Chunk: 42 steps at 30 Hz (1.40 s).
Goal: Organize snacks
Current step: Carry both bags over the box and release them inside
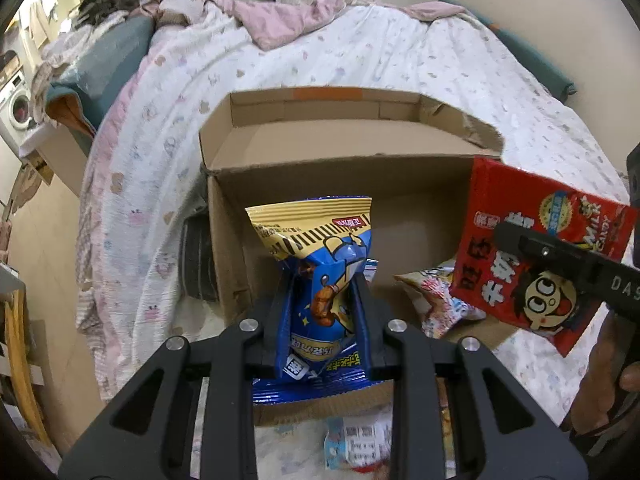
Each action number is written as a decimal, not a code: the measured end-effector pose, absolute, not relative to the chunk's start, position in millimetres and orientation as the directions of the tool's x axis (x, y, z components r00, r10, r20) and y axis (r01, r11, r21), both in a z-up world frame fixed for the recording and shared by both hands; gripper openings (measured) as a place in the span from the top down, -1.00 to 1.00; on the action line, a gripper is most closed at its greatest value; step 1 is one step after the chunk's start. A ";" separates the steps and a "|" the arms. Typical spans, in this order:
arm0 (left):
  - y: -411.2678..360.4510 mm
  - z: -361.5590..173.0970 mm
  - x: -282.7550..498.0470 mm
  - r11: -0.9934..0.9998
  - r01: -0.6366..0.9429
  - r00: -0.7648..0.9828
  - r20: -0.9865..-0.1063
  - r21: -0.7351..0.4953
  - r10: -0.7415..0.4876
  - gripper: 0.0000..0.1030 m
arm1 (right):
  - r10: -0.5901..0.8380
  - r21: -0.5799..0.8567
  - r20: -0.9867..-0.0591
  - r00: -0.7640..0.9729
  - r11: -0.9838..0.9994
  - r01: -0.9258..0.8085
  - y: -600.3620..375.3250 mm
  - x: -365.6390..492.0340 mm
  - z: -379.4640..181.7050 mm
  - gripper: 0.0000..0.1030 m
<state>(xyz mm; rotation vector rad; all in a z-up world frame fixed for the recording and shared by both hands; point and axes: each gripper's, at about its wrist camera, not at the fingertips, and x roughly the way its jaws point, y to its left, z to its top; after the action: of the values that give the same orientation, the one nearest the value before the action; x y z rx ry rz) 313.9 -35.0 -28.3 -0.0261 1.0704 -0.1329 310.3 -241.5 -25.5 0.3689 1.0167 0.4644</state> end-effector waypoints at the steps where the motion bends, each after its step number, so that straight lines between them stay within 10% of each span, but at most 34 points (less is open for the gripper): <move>1: -34.3 -32.6 317.0 0.991 0.093 0.464 -0.876 -0.100 -0.132 0.55 | 0.533 0.502 -0.725 0.436 0.843 -0.195 -240.9 314.9 -32.3 0.67; 39: -48.8 -48.4 321.6 0.985 0.155 0.458 -0.879 -0.070 -0.134 0.50 | 0.497 0.495 -0.769 0.402 0.861 -0.118 -240.0 338.1 -82.0 0.60; 42: -50.2 -45.6 320.4 0.984 0.164 0.468 -0.873 -0.070 -0.140 0.16 | 0.510 0.505 -0.742 0.435 0.852 -0.136 -242.0 336.4 -72.2 0.60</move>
<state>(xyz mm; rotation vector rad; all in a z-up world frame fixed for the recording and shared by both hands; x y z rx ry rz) 320.4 -50.2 -45.6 0.0248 1.0678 -0.1859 336.4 -242.0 -72.2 0.4010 1.0503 0.4156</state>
